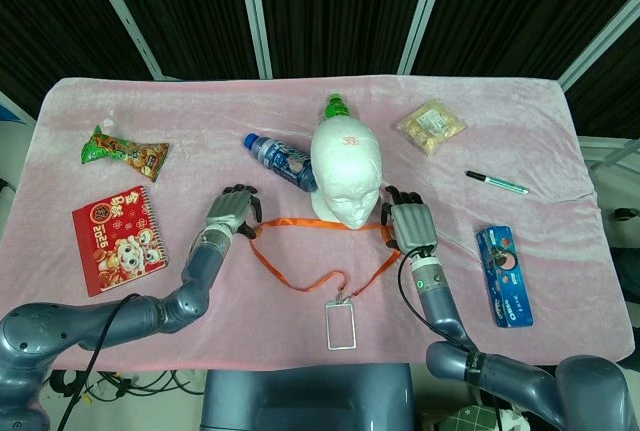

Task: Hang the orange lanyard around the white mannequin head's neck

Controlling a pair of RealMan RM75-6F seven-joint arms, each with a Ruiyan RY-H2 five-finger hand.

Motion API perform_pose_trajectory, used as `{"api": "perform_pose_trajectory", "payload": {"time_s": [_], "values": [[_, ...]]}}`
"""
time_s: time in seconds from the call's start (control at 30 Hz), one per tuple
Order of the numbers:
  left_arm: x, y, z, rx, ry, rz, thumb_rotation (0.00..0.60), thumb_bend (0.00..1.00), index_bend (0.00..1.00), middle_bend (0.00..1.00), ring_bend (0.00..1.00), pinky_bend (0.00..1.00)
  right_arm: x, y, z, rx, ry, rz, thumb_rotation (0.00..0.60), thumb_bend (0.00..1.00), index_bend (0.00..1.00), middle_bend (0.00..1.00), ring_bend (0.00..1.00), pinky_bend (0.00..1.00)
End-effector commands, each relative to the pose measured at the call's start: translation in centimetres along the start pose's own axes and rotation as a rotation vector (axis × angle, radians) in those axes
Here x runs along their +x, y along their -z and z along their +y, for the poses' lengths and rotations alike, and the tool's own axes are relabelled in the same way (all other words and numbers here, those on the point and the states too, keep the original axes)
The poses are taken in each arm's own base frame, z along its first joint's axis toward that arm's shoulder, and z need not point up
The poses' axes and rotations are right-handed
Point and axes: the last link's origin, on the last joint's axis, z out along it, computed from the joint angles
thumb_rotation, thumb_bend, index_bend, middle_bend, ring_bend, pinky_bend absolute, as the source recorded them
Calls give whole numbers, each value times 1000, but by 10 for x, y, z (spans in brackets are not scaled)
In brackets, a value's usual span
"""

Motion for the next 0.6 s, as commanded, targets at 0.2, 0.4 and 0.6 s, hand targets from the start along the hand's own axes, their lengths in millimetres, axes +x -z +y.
{"api": "perform_pose_trajectory", "payload": {"time_s": [0.2, 0.4, 0.6], "values": [[-3, -1, -1, 10, -44, 7, 600, 336, 566, 158, 0, 0, -1, 0, 1, -1, 1, -3, 600, 332, 743, 160, 224, 188], [-3, -1, -1, 9, -49, 5, 600, 367, 588, 165, 0, 0, -1, -1, 2, -2, 0, -2, 600, 332, 743, 160, 225, 187], [-6, -1, -3, 16, -73, 3, 600, 436, 611, 179, 0, 0, -2, 0, 2, -2, 0, -3, 600, 332, 743, 160, 225, 187]]}}
